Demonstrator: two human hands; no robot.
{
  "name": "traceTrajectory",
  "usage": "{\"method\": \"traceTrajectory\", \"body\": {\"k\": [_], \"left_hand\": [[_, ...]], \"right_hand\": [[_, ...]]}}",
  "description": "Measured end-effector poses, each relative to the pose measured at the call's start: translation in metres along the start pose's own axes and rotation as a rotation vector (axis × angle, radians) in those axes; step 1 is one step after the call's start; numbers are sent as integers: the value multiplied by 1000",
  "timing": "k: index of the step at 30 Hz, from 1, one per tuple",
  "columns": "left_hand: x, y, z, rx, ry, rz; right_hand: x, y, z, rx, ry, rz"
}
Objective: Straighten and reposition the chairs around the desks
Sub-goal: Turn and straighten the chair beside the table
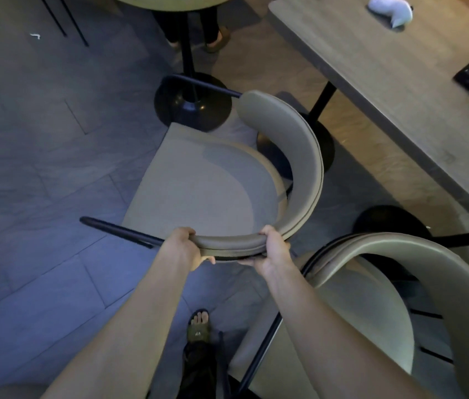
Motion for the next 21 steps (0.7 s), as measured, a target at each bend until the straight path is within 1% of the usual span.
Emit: {"method": "traceTrajectory", "body": {"k": [2,5,8,10,12,15,17,19,21], "left_hand": [[5,17,-7,-43,18,50],[16,41,-10,-112,60,47],[24,57,-15,-183,105,30],[25,63,-15,-230,102,19],[23,61,-14,-255,71,-26],[20,41,-6,-229,41,-122],[5,13,-6,-132,-21,-113],[-11,-14,-5,-28,-114,-100],[-18,-20,5,-11,-173,-158]], "right_hand": [[-10,14,-8,-14,24,50],[-26,38,-13,-50,51,110],[-39,61,-17,-98,10,103],[-40,63,-19,-117,-37,70],[-30,44,-18,-117,-12,34],[-11,-17,-8,-93,36,-61],[-3,-53,-3,-127,38,-191],[0,-87,6,-87,57,-331],[-2,-111,16,-46,84,-411]]}}
Point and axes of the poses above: each hand's wrist, its own z-axis towards the middle knuckle, its own x-axis out of the back of the hand, y = z × x, the point moved 8 cm from there along z, towards the middle knuckle, and after that the axes turned 10 degrees about x, right-handed, at the moved point
